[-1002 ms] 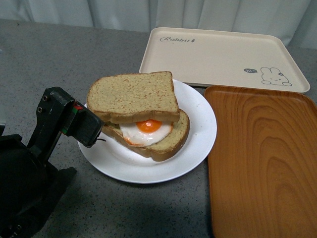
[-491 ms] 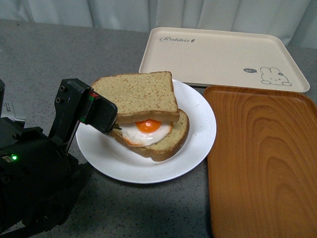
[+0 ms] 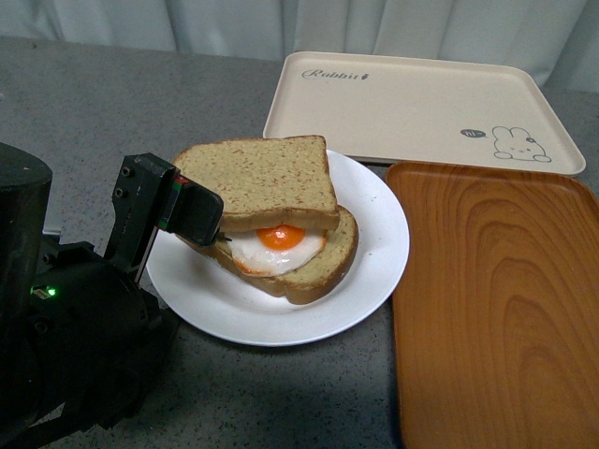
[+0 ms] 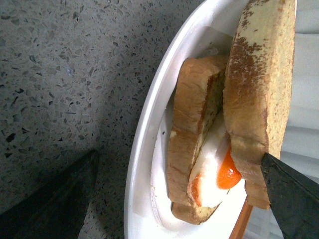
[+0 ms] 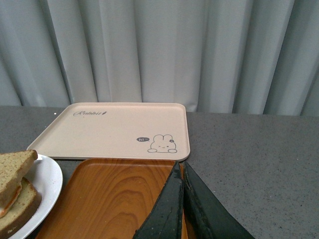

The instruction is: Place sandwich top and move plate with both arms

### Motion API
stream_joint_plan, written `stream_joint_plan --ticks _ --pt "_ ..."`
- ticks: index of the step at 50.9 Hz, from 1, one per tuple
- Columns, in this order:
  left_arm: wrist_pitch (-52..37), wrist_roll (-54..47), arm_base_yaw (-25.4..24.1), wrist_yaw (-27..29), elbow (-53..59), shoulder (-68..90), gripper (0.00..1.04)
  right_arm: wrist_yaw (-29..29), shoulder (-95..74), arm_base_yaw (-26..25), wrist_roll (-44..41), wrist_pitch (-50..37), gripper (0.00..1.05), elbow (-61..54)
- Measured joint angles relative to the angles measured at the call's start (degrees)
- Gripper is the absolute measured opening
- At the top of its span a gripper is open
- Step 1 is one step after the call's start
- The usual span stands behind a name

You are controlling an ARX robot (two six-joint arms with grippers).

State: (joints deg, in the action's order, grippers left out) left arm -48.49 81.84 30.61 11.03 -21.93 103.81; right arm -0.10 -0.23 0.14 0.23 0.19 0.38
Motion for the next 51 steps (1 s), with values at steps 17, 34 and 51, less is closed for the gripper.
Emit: stream_joint_plan --ticks 17,34,51 --pt "-1.5 1.2 0.0 -0.2 0.0 0.4 0.58 0.0 0.0 0.0 0.0 0.0 0.01 0.0" --pt "-2.8 2.1 -0.5 -0.3 1.0 0.6 0.04 0.0 0.0 0.0 0.0 0.0 0.01 0.0" --pt "-4.2 1.1 -2.1 0.4 1.6 -1.9 0.04 0.0 0.0 0.0 0.0 0.0 0.01 0.0"
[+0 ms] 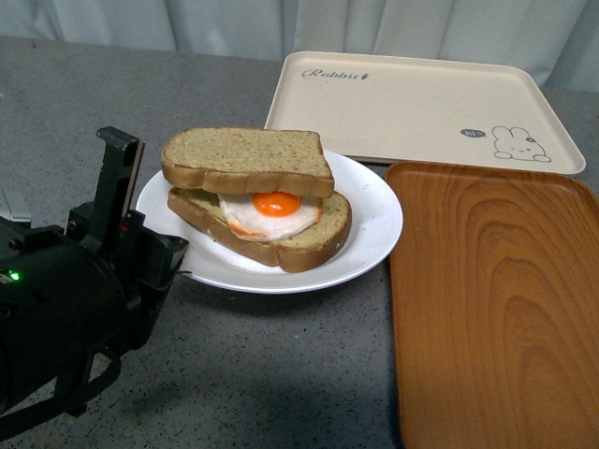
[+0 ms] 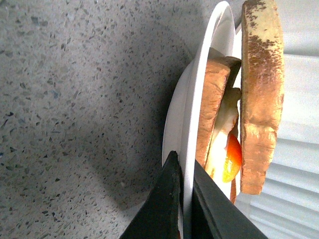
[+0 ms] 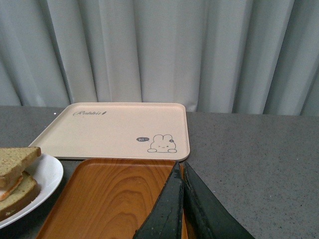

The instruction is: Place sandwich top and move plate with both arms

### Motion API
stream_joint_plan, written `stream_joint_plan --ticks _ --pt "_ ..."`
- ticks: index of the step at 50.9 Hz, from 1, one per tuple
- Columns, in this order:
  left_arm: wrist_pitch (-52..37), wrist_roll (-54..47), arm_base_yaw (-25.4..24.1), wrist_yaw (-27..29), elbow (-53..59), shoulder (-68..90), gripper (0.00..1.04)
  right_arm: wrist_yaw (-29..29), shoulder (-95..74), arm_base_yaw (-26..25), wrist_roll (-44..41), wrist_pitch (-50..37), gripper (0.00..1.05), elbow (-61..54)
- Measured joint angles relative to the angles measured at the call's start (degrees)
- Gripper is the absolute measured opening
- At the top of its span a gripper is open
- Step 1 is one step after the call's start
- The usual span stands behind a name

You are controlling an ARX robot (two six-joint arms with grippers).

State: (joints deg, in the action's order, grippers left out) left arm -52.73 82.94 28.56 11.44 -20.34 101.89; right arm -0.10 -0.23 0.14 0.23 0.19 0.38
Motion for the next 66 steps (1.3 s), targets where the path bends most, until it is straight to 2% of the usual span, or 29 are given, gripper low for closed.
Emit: stream_joint_plan --ticks 9,35,66 --pt "2.7 -2.0 -0.7 0.0 -3.5 -1.1 0.04 0.0 0.0 0.0 0.0 0.0 0.01 0.0" --pt "15.2 -9.9 -1.0 -0.9 -29.2 9.3 0.04 0.0 0.0 0.0 0.0 0.0 0.01 0.0" --pt "25.3 -12.8 1.7 0.0 -48.1 18.8 0.04 0.0 0.0 0.0 0.0 0.0 0.01 0.0"
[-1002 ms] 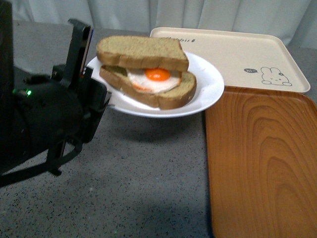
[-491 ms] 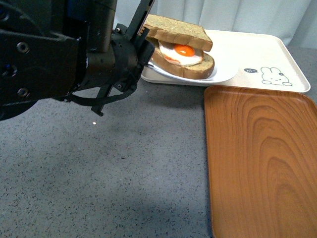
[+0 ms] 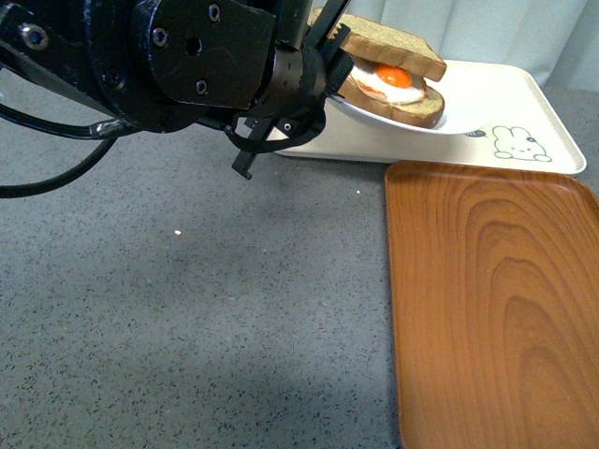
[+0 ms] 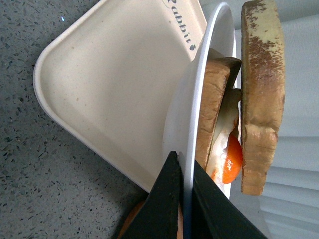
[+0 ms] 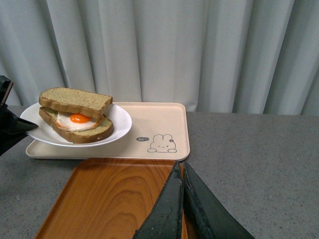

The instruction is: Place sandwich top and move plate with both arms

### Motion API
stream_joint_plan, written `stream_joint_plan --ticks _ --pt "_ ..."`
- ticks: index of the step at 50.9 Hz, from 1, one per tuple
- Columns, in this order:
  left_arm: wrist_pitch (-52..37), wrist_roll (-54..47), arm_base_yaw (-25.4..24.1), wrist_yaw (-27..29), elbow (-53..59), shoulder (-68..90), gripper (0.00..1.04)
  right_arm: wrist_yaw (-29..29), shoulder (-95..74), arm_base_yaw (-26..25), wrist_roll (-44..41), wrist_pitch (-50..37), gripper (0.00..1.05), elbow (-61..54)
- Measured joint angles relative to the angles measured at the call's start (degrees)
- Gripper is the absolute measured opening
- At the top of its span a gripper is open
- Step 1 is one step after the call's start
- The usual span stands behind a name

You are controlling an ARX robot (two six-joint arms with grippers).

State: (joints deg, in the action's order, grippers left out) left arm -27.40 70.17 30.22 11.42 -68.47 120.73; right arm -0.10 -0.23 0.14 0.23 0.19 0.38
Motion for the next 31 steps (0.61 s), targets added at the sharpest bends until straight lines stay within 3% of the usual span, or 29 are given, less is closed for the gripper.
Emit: stream_joint_plan --ticks 21,26,31 --pt "2.8 -0.8 -0.2 0.0 -3.0 3.0 0.04 0.0 0.0 0.0 0.0 0.0 0.01 0.0" --pt "3.2 -0.7 -0.2 0.0 -3.0 3.3 0.17 0.0 0.0 0.0 0.0 0.0 0.01 0.0" --pt "4.0 -0.7 -0.3 0.2 -3.2 3.3 0.38 0.0 0.0 0.0 0.0 0.0 0.01 0.0"
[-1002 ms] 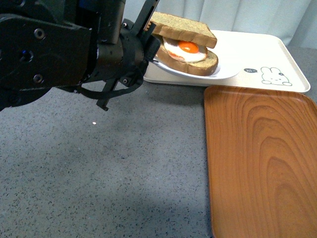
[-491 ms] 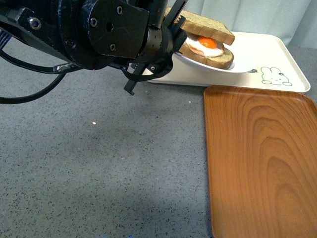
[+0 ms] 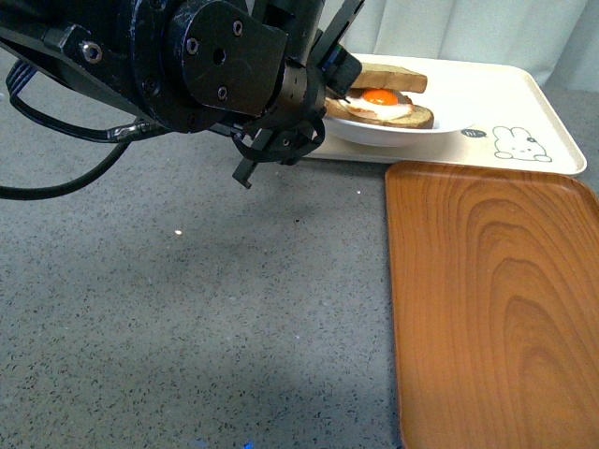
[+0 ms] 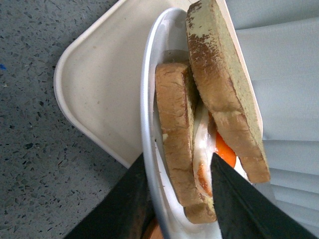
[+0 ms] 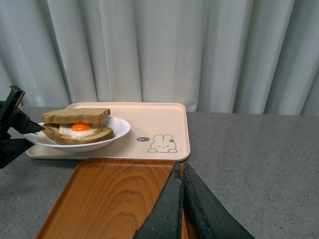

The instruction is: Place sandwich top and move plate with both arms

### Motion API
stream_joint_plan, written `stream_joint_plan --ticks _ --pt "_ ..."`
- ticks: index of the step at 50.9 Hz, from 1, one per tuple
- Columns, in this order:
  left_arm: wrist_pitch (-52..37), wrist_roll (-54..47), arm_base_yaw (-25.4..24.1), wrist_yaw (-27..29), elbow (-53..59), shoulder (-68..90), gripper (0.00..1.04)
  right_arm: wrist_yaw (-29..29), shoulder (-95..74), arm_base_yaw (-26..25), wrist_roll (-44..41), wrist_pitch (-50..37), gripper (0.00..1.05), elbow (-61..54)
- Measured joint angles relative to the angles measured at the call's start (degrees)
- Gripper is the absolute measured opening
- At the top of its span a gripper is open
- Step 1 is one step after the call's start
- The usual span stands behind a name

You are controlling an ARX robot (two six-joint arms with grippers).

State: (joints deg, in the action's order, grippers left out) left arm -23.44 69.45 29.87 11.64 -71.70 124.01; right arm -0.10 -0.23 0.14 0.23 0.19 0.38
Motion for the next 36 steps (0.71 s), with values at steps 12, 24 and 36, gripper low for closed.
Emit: stream_joint_plan --ticks 12,24,36 --pt "0.3 -0.9 -0.9 0.7 3.1 -1.5 0.79 0.0 0.0 0.0 0.0 0.0 0.01 0.0" --pt "-2.4 -4.3 -5.2 2.5 15.8 -9.0 0.98 0.0 0.0 0.0 0.0 0.0 0.01 0.0" --pt "-6.1 -7.7 -12.5 1.1 32.4 -24.4 0.98 0.0 0.0 0.0 0.0 0.0 0.01 0.0"
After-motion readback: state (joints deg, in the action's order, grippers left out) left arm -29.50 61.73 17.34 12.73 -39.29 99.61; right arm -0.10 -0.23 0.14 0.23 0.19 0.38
